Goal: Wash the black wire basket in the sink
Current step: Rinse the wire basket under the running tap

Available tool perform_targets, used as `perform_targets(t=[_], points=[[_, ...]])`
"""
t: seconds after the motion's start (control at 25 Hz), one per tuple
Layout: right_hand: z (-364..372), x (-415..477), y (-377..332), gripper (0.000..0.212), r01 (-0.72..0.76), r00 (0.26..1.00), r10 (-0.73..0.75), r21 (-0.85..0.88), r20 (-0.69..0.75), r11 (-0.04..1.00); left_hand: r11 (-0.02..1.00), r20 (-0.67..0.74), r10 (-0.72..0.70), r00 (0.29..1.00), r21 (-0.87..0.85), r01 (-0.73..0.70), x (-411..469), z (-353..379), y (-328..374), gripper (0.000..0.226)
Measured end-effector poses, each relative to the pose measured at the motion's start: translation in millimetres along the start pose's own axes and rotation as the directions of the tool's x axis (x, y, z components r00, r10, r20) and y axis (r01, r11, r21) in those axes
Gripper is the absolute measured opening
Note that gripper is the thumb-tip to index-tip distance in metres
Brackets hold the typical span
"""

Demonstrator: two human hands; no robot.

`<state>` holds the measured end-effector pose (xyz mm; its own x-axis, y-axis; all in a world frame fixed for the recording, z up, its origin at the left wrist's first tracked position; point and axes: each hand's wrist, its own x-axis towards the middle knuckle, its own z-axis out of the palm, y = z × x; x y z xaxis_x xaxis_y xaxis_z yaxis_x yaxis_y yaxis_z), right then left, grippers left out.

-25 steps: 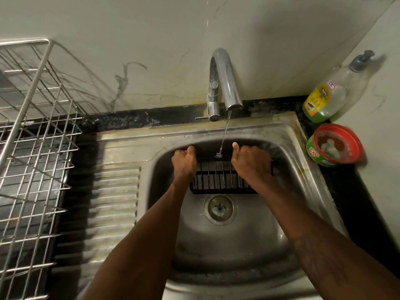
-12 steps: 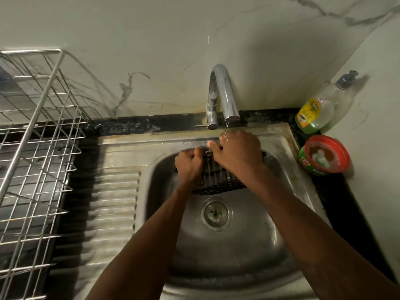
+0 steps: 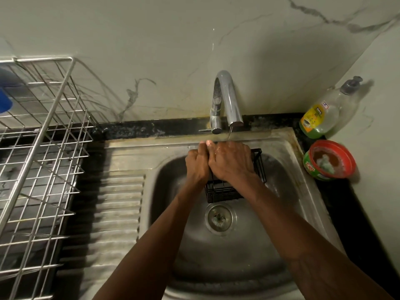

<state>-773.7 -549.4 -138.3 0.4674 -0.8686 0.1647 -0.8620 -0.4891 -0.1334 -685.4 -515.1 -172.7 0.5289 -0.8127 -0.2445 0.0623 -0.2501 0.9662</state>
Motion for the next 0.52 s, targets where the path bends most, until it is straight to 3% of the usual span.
perform_targets(t=[0.16,0.24,0.4,0.44,0.52], points=[[-1.8,7.3,6.0,0.047,-0.367,0.930,0.367,0.026,-0.030,0.930,0.998,-0.049,-0.067,0.997,-0.013,0.066,3.9,4.0,7.6,0.041],[2.6,5.1,-7.3,0.045,-0.307,0.952,0.307,0.000,-0.025,0.952,0.997,-0.088,-0.073,0.993,-0.002,0.074,9.8,3.6,10.6,0.041],[8.5,-25.9,-6.9,0.040,0.054,0.996,-0.057,-0.050,-0.071,0.997,1.000,-0.097,-0.010,0.995,0.018,0.011,12.9,-2.5,-5.2,0.043],[2.0,-24.5,1.1,0.049,0.062,0.998,-0.062,-0.077,0.004,0.995,1.000,-0.074,0.011,0.997,0.020,-0.009,8.7,-2.5,-7.6,0.044],[-8.8,-3.9,9.6,0.065,-0.052,0.982,0.070,-0.108,0.173,0.993,0.998,-0.029,0.048,0.998,0.034,-0.047,-0.6,-1.3,-6.9,0.047]])
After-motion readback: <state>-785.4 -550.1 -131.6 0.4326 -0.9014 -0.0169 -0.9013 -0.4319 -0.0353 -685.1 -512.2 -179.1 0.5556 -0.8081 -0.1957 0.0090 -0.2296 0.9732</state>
